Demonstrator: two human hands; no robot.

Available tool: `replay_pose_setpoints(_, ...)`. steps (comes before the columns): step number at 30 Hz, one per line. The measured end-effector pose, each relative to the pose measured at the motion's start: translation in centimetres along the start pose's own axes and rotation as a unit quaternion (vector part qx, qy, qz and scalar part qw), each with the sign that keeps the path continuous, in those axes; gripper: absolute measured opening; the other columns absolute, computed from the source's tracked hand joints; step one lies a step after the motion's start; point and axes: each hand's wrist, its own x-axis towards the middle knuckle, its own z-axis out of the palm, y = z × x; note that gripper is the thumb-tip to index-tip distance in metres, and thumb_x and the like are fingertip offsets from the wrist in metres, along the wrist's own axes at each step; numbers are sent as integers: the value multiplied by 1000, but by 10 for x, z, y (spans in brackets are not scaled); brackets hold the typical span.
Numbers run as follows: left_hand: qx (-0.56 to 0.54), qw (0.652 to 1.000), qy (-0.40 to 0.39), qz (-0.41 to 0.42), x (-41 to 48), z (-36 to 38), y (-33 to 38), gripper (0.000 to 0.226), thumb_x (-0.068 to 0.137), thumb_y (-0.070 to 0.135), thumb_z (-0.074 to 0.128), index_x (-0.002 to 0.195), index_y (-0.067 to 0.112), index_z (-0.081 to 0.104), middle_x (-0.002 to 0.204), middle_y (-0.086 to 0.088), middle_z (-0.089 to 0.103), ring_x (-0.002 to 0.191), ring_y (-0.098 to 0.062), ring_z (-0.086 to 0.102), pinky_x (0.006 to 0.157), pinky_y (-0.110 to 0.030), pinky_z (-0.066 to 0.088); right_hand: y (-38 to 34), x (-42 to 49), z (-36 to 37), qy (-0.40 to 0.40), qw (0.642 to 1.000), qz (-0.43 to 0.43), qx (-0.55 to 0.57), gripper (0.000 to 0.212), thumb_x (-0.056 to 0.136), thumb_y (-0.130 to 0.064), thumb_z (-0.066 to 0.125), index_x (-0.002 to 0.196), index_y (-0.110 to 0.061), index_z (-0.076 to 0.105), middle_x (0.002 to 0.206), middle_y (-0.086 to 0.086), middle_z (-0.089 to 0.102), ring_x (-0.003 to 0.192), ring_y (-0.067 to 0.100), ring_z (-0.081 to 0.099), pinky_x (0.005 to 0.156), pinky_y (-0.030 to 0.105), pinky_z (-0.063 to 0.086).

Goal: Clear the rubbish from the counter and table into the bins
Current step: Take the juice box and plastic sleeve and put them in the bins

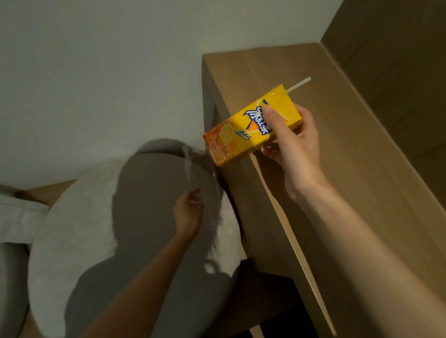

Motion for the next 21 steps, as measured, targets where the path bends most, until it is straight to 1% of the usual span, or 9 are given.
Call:
replay_pose_setpoints(2,-18,1000,11,20,-13,-18,22,39,76,-5,63,112,8,65,98,-12,67,80,-19,62,75,-30,52,-13,-6,3,0,999,21,27,43,86,-30,67,124,-17,50,95,-2,68,70,5,63,54,18,49)
replay_pose_setpoints(5,-46,997,44,42,-37,-50,53,36,79,-3,63,112,12,65,105,-4,66,79,-12,61,67,-8,47,-33,-21,4,-4,999,30,45,42,86,-30,68,123,-17,51,91,-3,67,69,7,61,54,20,48)
replay_pose_setpoints(6,-57,996,54,53,-46,-62,64,35,80,-2,64,112,12,64,104,-4,66,76,-10,60,65,-6,47,-41,-27,3,-5,998,29,49,42,86,-29,68,122,-17,51,91,-3,67,69,7,61,54,20,48)
replay_pose_setpoints(8,-72,993,64,75,-66,-84,85,35,81,-1,65,113,13,64,99,-4,66,71,-5,58,63,-5,46,-53,-40,-2,-7,998,30,56,41,86,-28,68,121,-17,51,89,-3,67,69,7,60,54,23,47)
replay_pose_setpoints(11,-89,987,76,105,-99,-116,114,36,81,1,67,114,14,63,90,0,64,67,1,58,63,-8,48,-67,-63,-12,-14,998,30,52,42,86,-27,68,122,-15,51,90,-2,67,70,7,61,58,26,48)
replay_pose_setpoints(14,-94,982,94,135,-133,-144,137,35,81,4,68,113,16,63,92,1,64,68,6,58,65,-13,50,-75,-91,-23,-41,998,29,28,45,87,-27,67,126,-14,48,99,2,68,79,11,63,59,24,49)
replay_pose_setpoints(16,-91,979,95,156,-158,-162,145,34,82,3,68,113,16,62,95,0,63,72,6,59,65,-10,50,-79,-114,-31,-53,998,33,9,46,87,-28,66,127,-15,47,102,3,68,81,10,64,59,22,49)
replay_pose_setpoints(18,-84,975,97,180,-182,-178,148,35,81,2,68,113,15,62,96,-2,64,74,6,60,65,-7,49,-80,-139,-39,-60,998,33,-9,45,87,-28,65,126,-16,47,99,1,68,77,6,65,58,19,51)
replay_pose_setpoints(21,-64,971,92,211,-216,-199,144,39,80,1,70,115,16,62,97,3,63,70,6,60,66,-3,48,-80,-181,-48,-66,997,29,-18,43,88,-25,65,125,-15,46,89,-5,67,66,-2,64,55,15,50)
